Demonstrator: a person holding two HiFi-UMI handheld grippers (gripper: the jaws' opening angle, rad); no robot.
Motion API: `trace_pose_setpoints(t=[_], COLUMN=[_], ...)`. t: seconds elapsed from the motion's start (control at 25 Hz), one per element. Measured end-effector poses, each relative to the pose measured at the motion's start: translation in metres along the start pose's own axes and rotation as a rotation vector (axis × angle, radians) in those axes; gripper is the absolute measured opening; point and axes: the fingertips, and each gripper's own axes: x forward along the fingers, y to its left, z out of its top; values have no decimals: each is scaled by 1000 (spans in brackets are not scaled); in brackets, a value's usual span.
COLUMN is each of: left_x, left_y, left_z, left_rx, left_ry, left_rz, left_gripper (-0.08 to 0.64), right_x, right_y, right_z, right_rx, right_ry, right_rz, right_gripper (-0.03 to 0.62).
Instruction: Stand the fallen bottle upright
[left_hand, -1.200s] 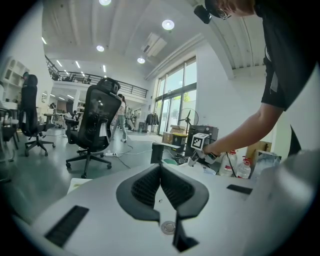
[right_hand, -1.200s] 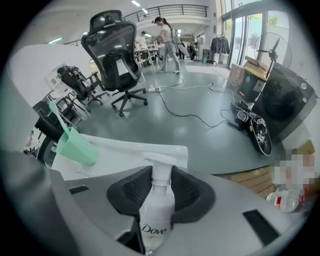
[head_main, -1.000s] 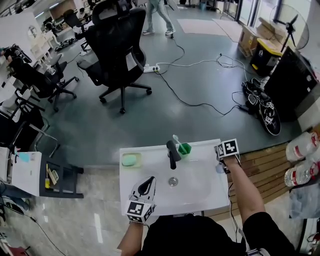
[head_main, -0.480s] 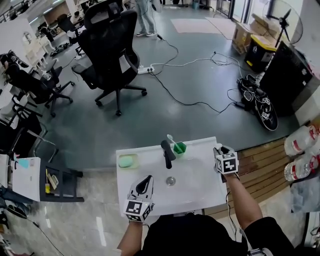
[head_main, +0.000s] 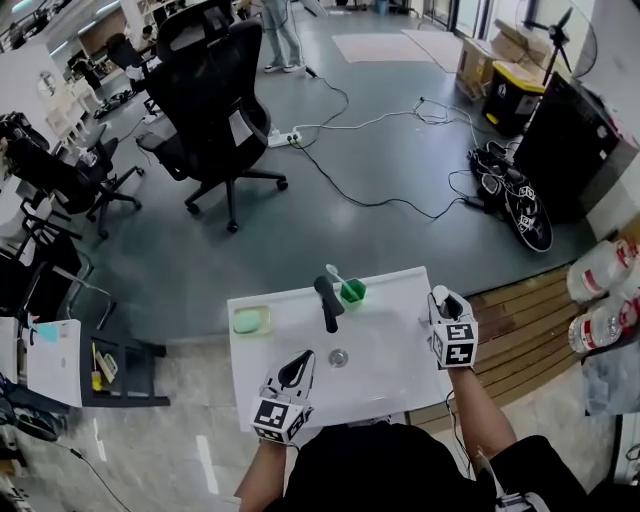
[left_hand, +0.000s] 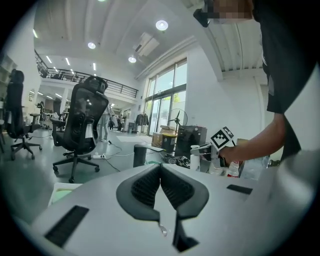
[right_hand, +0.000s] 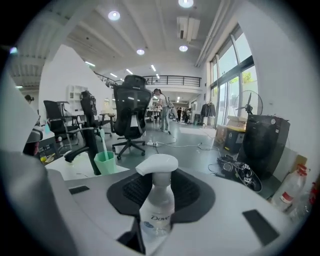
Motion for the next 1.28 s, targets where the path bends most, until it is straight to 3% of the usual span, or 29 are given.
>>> trace_pose_setpoints(t=[0.2,0.4,0.72,1.28], left_x=[0,-8,-19,-42], left_y=[2,10,14,35], left_z=[1,-3,-6,-18], left_rx=[9,7,12,-21], left_ry=[1,11,33,44], left_rz=[29,68,105,193], left_gripper=[21,21,21,21], right_x=[-7,2,43,73], right_y=[6,12,22,63], right_z=[25,43,58,62], right_rx=[-40,-72,-113,-95], right_ry=[-117,-173,-199,-225], right_rz=[-1,41,75,111], right_gripper=[126,127,127,129])
